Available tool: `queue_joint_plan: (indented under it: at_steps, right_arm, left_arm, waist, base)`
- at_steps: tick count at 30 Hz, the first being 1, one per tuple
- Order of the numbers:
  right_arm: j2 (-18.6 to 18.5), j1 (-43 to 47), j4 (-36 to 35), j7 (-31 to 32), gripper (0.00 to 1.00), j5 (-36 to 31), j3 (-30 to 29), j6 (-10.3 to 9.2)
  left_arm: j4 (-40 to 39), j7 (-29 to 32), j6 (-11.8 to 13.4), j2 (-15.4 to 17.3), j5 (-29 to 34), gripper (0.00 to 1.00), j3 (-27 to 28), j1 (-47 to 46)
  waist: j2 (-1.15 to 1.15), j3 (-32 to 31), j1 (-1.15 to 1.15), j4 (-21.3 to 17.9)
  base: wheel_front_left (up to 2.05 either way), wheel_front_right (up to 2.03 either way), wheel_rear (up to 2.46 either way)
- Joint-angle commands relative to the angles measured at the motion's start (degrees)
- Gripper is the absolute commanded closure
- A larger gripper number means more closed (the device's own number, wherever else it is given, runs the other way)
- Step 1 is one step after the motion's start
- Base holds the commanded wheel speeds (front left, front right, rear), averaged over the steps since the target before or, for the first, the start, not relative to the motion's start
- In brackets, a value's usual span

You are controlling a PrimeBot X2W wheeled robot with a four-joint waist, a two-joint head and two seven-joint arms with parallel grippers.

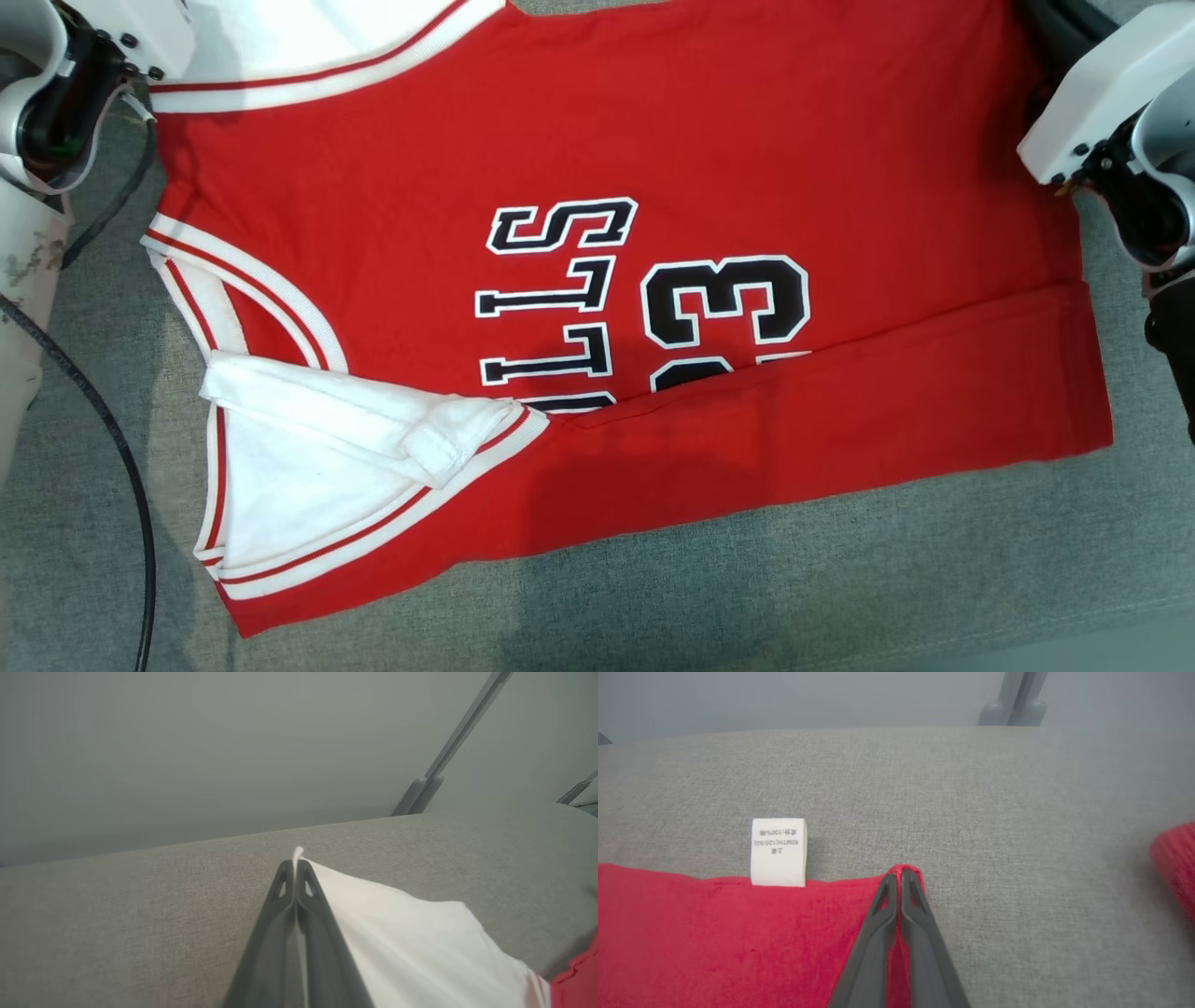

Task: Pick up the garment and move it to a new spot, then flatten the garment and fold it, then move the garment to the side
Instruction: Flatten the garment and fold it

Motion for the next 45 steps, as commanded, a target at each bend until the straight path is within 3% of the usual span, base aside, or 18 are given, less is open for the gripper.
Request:
queue_joint_plan:
  at_steps: [1,13,19,29,45]
  right_arm:
    - [-0.9,-0.2,-1.4,-1.5,1.00,-0.7,0.4,-0.16]
    - [-1.1,-4.9,1.8,-16.1,1.00,-2.6,-0.4,-0.16]
    - [-2.3,-2.7,3.4,-19.5,1.00,0.6,0.6,-0.16]
    - [-5.5,4.9,1.2,-22.7,1.00,7.6,3.5,-0.16]
    - [-11.7,12.5,1.0,-22.3,1.00,12.0,5.4,-0.16]
  left_arm:
    - [-1.8,-1.3,0.7,3.4,0.5,1.00,1.8,-0.2]
    - [-3.3,-12.9,-0.6,4.1,-0.1,1.00,5.3,-1.4]
    - [-4.3,-14.2,-2.5,2.5,-3.4,1.00,4.7,1.3]
    - [-11.8,-18.0,-3.0,4.1,-7.0,1.00,5.1,12.1]
    - [-30.4,-20.0,1.8,4.7,-11.4,1.00,6.4,33.2]
  waist:
    - [0.00,0.0,0.00,0.0]
    - [0.00,-0.4,0.00,1.1]
    - [0.00,-1.7,0.00,3.2]
    - [0.00,-5.6,0.00,4.6]
    - [0.00,-10.4,0.00,7.9]
  base:
    - [0.00,0.00,0.00]
    - [0.00,0.00,0.00]
    - [0.00,0.00,0.00]
    - [0.00,0.00,0.00]
    - [0.00,0.00,0.00]
